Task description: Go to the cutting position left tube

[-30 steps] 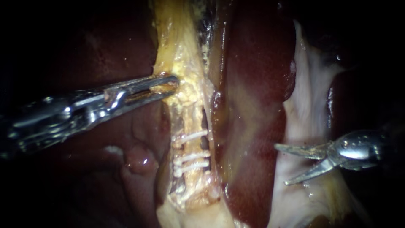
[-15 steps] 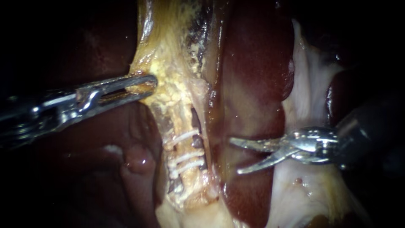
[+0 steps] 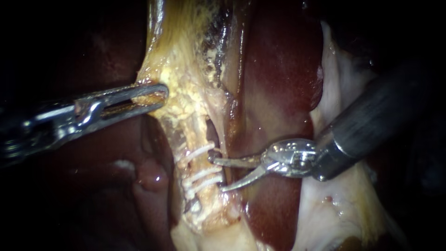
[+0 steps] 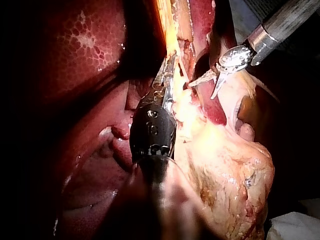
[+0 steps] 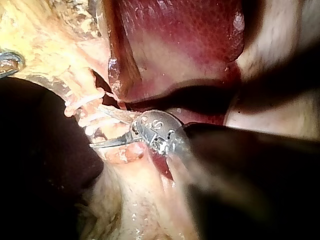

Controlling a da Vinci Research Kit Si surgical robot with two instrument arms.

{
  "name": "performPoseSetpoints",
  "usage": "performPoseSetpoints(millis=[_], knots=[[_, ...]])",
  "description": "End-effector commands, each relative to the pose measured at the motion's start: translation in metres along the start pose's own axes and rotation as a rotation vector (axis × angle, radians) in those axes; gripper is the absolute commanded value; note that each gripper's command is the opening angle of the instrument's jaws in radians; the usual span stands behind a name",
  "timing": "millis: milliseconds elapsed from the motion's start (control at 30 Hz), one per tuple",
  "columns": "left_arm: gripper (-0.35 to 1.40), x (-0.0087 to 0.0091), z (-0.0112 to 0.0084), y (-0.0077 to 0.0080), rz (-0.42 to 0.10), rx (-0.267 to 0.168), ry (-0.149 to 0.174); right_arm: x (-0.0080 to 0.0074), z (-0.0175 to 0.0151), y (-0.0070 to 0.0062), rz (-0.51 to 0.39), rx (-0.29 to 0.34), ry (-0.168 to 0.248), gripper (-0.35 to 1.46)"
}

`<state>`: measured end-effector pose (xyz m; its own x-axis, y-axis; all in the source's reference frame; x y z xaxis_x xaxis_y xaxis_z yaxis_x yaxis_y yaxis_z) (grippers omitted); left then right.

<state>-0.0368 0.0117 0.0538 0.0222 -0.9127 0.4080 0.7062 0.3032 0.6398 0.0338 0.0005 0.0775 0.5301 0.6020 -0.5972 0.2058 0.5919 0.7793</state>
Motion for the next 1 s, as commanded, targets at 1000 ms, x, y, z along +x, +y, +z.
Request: performPoseSetpoints(millis=[1000], knots=[[-0.35,0.0000,-0.0001,-0.0002,-0.001,-0.001,0.000,0.0000,0.0036,0.0030,-0.016,0.037,-0.019,1.23]])
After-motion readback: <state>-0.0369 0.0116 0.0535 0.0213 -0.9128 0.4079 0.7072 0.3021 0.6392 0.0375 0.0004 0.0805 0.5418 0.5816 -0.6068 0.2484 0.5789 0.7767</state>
